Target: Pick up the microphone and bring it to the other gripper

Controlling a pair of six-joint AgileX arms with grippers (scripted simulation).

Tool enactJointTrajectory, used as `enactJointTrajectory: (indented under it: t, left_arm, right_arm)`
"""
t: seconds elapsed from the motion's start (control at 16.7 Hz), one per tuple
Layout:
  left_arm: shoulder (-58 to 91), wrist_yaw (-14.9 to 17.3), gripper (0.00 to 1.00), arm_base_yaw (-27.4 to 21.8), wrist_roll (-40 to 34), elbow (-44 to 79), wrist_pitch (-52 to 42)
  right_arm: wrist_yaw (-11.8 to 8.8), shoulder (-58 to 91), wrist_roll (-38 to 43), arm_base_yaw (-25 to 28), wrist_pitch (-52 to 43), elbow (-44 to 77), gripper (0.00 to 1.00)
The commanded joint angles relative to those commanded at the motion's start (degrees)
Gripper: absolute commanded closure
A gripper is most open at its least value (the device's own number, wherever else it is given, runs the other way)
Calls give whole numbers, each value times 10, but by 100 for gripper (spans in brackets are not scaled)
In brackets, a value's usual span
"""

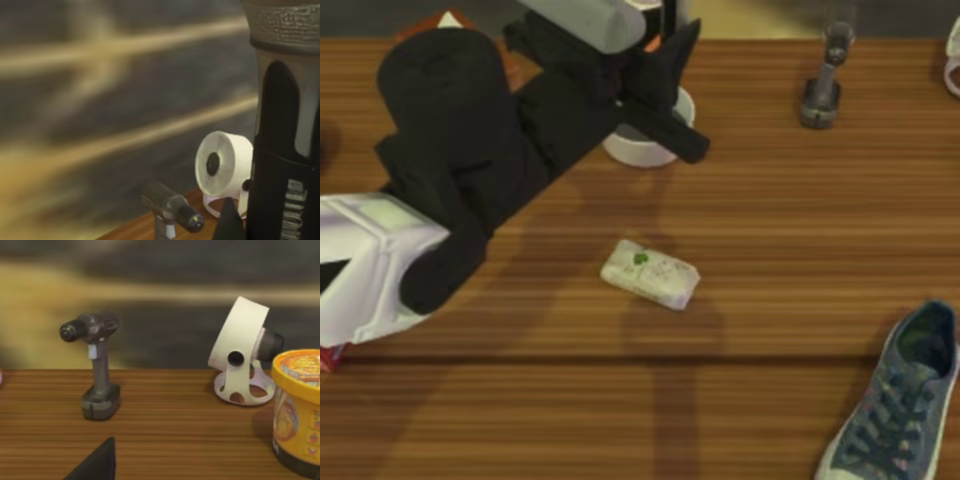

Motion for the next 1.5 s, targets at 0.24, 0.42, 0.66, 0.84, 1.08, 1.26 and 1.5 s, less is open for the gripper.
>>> enactJointTrajectory:
  t: [0.24,0.42,0.66,0.84,1.08,1.26,1.5]
  left_arm:
    - [-1,-1,100,-1,0,-1,0]
    - [-1,-1,100,-1,0,-1,0]
    - [-1,-1,100,-1,0,-1,0]
    - [-1,-1,100,-1,0,-1,0]
    - [-1,-1,100,-1,0,-1,0]
    - [-1,-1,100,-1,0,-1,0]
    - [-1,-1,100,-1,0,-1,0]
  right_arm:
    - [0,0,0,0,0,0,0]
    - [3,20,0,18,9,17,0]
    - [20,130,-3,98,53,99,0]
    - [38,268,-6,181,95,180,0]
    - [61,459,-9,294,150,288,0]
    - [76,569,-10,368,188,359,0]
    - [88,659,-13,430,224,424,0]
